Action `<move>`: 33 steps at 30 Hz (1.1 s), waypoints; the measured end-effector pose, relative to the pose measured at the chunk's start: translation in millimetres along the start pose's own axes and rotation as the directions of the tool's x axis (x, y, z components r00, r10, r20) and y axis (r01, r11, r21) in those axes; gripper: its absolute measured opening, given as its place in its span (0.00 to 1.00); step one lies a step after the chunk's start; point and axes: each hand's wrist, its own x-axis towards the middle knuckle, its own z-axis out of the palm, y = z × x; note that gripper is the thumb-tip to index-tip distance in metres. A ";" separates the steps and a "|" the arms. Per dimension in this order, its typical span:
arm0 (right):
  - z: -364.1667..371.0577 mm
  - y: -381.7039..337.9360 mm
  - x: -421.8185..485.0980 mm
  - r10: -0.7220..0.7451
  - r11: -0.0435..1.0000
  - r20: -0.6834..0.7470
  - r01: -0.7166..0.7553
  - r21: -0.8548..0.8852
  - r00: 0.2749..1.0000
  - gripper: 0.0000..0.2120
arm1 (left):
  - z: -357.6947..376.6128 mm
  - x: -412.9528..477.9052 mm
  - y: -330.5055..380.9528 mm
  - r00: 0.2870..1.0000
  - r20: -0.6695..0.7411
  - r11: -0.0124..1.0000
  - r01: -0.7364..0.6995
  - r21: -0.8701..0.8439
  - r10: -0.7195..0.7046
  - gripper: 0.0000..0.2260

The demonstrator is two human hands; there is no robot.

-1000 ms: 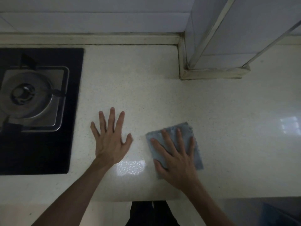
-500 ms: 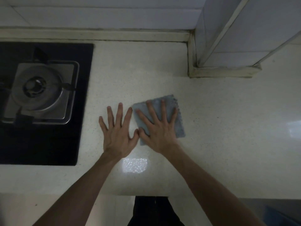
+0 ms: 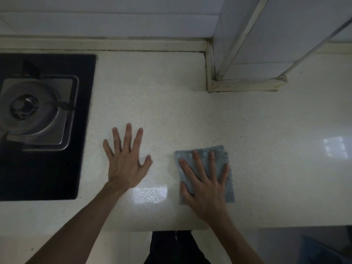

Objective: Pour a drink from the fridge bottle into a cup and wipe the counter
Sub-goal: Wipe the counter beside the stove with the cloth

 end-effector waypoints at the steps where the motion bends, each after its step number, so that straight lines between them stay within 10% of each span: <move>1: -2.8 13.5 -6.2 0.042 0.999 0.008 -0.042 0.001 0.999 0.33 | -0.4 -0.1 0.3 1.000 -0.002 1.000 -0.002 -0.005 0.002 0.38; 14: -49.5 158.9 66.9 0.473 0.880 0.058 -0.475 0.028 0.879 0.37 | -1.2 -0.2 4.8 1.000 -0.001 1.000 0.022 -0.006 -0.022 0.39; 33: 5.8 -52.1 49.4 -0.065 0.998 0.008 0.064 0.018 0.998 0.33 | 1.0 0.2 1.1 1.000 0.005 1.000 0.001 -0.010 -0.001 0.40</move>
